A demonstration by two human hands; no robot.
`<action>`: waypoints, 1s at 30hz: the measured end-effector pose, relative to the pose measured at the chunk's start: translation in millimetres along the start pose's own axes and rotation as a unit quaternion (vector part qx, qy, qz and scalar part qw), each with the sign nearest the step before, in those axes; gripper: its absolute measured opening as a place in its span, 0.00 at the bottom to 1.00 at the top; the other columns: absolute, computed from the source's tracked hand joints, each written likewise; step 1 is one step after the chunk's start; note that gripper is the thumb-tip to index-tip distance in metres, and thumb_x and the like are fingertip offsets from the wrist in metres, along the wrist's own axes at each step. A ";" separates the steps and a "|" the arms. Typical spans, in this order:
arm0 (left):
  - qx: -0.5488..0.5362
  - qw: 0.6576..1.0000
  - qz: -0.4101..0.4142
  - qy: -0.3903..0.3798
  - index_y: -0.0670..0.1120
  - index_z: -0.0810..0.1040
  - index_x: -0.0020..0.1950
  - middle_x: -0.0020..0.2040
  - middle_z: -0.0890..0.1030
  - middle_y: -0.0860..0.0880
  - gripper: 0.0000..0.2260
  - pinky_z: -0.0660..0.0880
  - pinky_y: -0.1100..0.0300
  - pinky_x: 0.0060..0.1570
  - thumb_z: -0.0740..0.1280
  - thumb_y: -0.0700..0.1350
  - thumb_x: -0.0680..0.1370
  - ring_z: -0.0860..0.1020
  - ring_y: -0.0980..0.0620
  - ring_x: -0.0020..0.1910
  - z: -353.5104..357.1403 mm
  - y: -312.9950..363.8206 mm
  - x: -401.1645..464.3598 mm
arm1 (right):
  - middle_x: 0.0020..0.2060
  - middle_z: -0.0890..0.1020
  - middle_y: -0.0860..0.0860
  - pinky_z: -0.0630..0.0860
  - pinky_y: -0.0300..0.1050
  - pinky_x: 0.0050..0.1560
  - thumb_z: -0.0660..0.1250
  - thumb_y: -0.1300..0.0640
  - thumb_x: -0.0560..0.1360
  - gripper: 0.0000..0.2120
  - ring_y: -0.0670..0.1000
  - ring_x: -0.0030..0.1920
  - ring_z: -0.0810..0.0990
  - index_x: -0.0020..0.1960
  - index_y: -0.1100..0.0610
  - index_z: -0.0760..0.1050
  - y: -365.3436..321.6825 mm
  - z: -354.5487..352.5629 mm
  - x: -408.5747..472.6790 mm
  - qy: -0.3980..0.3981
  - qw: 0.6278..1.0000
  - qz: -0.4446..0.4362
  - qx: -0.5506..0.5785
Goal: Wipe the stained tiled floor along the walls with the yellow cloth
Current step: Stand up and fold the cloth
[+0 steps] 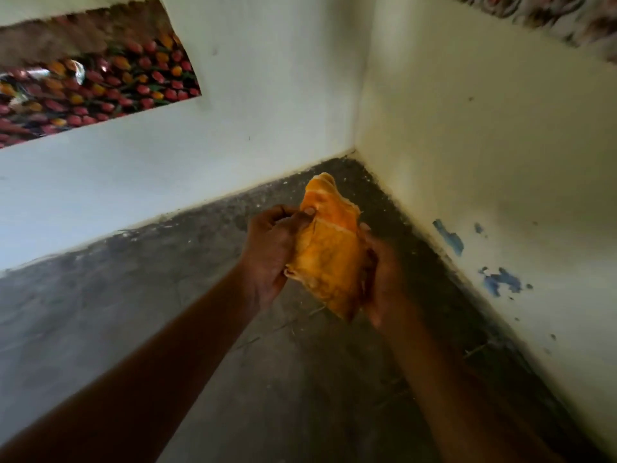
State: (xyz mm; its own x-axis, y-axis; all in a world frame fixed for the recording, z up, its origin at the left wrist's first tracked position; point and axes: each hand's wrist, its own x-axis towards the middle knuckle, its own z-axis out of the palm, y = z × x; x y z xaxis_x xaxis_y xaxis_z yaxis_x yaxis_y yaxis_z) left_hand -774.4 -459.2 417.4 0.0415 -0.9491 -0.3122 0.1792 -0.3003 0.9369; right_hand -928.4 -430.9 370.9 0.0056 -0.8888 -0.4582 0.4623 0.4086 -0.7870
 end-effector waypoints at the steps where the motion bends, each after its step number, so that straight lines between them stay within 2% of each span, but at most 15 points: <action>1: -0.009 1.000 -0.006 -0.003 0.41 0.82 0.49 0.44 0.85 0.42 0.04 0.83 0.48 0.43 0.73 0.41 0.80 0.84 0.43 0.44 3.6 31.7 -12.8 | 0.58 0.85 0.57 0.84 0.52 0.49 0.61 0.43 0.83 0.19 0.58 0.56 0.85 0.67 0.52 0.79 -26.6 13.3 -15.3 -0.006 1.000 0.013 0.002; 3: -0.027 1.000 -0.010 0.011 0.38 0.82 0.56 0.50 0.85 0.38 0.08 0.84 0.43 0.49 0.73 0.41 0.80 0.85 0.40 0.49 9.5 93.5 -39.9 | 0.54 0.86 0.55 0.84 0.50 0.45 0.60 0.43 0.84 0.15 0.57 0.53 0.85 0.61 0.49 0.80 -74.7 44.1 -48.5 -0.010 0.999 0.033 -0.016; 5: -0.041 0.998 -0.028 0.030 0.39 0.81 0.61 0.54 0.86 0.40 0.12 0.85 0.45 0.47 0.73 0.42 0.80 0.86 0.41 0.51 10.6 150.5 -61.7 | 0.58 0.86 0.55 0.84 0.57 0.51 0.65 0.39 0.80 0.17 0.59 0.56 0.85 0.61 0.47 0.81 -115.0 71.3 -78.8 0.005 0.999 0.021 -0.039; 7: -0.039 0.997 -0.051 0.032 0.43 0.82 0.64 0.59 0.86 0.41 0.16 0.85 0.46 0.45 0.75 0.47 0.78 0.86 0.40 0.55 6.1 207.9 -80.3 | 0.62 0.84 0.54 0.83 0.63 0.57 0.72 0.36 0.74 0.23 0.59 0.58 0.84 0.64 0.45 0.80 -156.1 95.0 -107.6 0.015 0.998 -0.008 -0.059; 8: -0.019 0.998 -0.060 0.027 0.45 0.82 0.65 0.59 0.86 0.41 0.18 0.85 0.46 0.43 0.76 0.48 0.77 0.85 0.39 0.56 2.5 237.8 -92.5 | 0.62 0.83 0.53 0.82 0.64 0.58 0.73 0.39 0.75 0.22 0.58 0.59 0.84 0.65 0.45 0.79 -180.3 108.1 -127.6 0.015 0.997 -0.025 -0.070; 10: 0.011 0.998 -0.058 0.032 0.46 0.82 0.64 0.58 0.86 0.41 0.17 0.83 0.50 0.40 0.77 0.44 0.76 0.85 0.38 0.55 -5.5 278.5 -115.6 | 0.60 0.85 0.52 0.82 0.60 0.57 0.70 0.52 0.80 0.16 0.56 0.57 0.85 0.67 0.49 0.79 -213.5 128.5 -163.5 -0.003 0.997 -0.063 -0.053; 12: 0.017 0.997 -0.060 0.044 0.45 0.82 0.64 0.57 0.86 0.41 0.18 0.84 0.48 0.44 0.77 0.39 0.75 0.85 0.39 0.55 -16.6 315.8 -140.9 | 0.57 0.87 0.51 0.83 0.59 0.57 0.70 0.60 0.80 0.16 0.55 0.56 0.86 0.66 0.50 0.80 -241.0 152.4 -197.0 -0.023 0.994 -0.082 -0.062; 13: 0.018 0.996 -0.066 0.050 0.44 0.82 0.64 0.58 0.86 0.41 0.18 0.85 0.46 0.47 0.76 0.38 0.75 0.85 0.39 0.55 -24.8 330.9 -152.8 | 0.57 0.87 0.51 0.83 0.60 0.58 0.72 0.60 0.78 0.18 0.54 0.57 0.86 0.66 0.49 0.80 -250.1 166.9 -210.6 -0.030 0.993 -0.087 -0.080; 15: 0.017 0.996 -0.073 0.053 0.45 0.82 0.65 0.58 0.86 0.41 0.17 0.84 0.44 0.49 0.75 0.38 0.77 0.85 0.40 0.54 -37.0 349.2 -169.4 | 0.59 0.86 0.48 0.82 0.60 0.60 0.76 0.55 0.72 0.24 0.53 0.59 0.85 0.66 0.42 0.79 -257.8 188.7 -229.2 -0.032 0.989 -0.095 -0.112; 17: -0.003 0.995 -0.081 0.061 0.44 0.82 0.65 0.57 0.86 0.40 0.13 0.85 0.47 0.44 0.71 0.40 0.81 0.86 0.43 0.50 -55.3 367.3 -179.8 | 0.58 0.86 0.45 0.82 0.58 0.60 0.75 0.55 0.67 0.24 0.51 0.59 0.85 0.61 0.37 0.81 -264.2 213.6 -238.4 -0.036 0.988 -0.098 -0.116; 19: -0.033 0.994 -0.085 0.067 0.42 0.82 0.66 0.57 0.86 0.39 0.12 0.86 0.50 0.41 0.68 0.42 0.83 0.86 0.44 0.49 -76.5 380.2 -187.1 | 0.58 0.86 0.44 0.81 0.58 0.60 0.75 0.55 0.67 0.25 0.51 0.60 0.85 0.59 0.34 0.81 -267.9 239.0 -242.0 -0.046 0.986 -0.100 -0.124; 21: -0.053 0.993 -0.079 0.074 0.41 0.81 0.66 0.59 0.86 0.38 0.13 0.85 0.47 0.39 0.69 0.43 0.82 0.86 0.41 0.52 -102.2 394.0 -192.3 | 0.60 0.86 0.45 0.81 0.59 0.60 0.75 0.53 0.67 0.25 0.51 0.61 0.84 0.60 0.32 0.81 -266.9 267.2 -240.4 -0.052 0.983 -0.103 -0.140; 26: -0.042 0.993 -0.043 0.099 0.43 0.82 0.59 0.52 0.87 0.43 0.09 0.84 0.50 0.36 0.72 0.40 0.80 0.87 0.44 0.47 -164.8 436.0 -196.3 | 0.66 0.82 0.46 0.79 0.67 0.64 0.79 0.41 0.64 0.35 0.54 0.66 0.81 0.71 0.38 0.76 -255.1 345.2 -229.0 -0.080 0.969 -0.116 -0.202; 30: -0.014 0.994 -0.021 0.107 0.44 0.79 0.65 0.56 0.87 0.42 0.14 0.86 0.45 0.44 0.73 0.41 0.80 0.86 0.40 0.54 -206.5 459.7 -186.6 | 0.62 0.84 0.40 0.79 0.66 0.64 0.81 0.40 0.59 0.36 0.51 0.65 0.81 0.67 0.33 0.77 -247.6 401.5 -214.7 -0.102 0.952 -0.141 -0.250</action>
State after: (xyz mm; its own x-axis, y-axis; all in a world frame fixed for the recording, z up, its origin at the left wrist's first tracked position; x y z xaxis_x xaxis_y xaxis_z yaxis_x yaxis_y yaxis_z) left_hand -496.8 -400.6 873.9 0.2418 -0.8926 -0.3805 0.2126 -0.3339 0.9183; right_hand -688.1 -424.6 830.1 0.1400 -0.9789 -0.1491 -0.0091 0.1493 -0.9887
